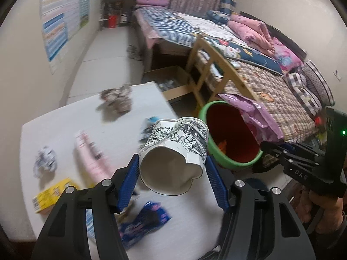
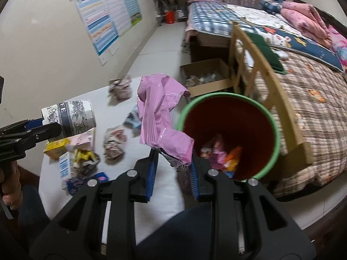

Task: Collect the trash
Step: 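Carry the wrapper and cup over the bin and open both tools to drop them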

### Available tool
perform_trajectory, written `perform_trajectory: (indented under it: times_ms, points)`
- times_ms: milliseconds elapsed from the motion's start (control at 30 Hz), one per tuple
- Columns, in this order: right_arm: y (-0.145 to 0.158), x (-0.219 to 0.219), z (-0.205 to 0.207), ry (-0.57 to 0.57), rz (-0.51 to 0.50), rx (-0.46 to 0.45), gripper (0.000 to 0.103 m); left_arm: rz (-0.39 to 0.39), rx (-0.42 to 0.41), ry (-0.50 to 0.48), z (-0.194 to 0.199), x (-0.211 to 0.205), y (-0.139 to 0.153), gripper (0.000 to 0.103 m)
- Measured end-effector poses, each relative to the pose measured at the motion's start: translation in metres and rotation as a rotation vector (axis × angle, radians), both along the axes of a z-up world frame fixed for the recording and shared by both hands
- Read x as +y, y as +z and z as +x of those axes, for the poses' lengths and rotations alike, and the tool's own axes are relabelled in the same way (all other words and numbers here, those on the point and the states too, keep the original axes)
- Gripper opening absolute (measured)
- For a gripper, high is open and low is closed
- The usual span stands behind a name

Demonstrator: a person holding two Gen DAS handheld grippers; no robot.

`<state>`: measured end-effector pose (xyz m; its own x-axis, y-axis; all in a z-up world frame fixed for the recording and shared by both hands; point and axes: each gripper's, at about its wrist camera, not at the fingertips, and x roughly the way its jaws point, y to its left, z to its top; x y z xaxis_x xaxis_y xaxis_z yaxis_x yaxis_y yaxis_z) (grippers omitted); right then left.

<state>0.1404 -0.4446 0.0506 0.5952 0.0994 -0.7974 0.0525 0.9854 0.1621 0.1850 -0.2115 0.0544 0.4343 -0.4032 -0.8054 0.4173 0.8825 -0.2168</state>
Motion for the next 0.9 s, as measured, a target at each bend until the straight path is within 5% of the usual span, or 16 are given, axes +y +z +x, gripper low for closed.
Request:
perform_trajectory:
  times_ms: [433, 900]
  points:
    - [-0.022, -0.080, -0.003, -0.105, -0.003, 0.066, 0.027, 0.003, 0.031, -0.140, 0.021, -0.120, -0.011, 0.058]
    - [-0.051, -0.120, 0.016, -0.142, 0.031, 0.099, 0.027, 0.077, 0.095, -0.196, 0.041, -0.182, -0.052, 0.058]
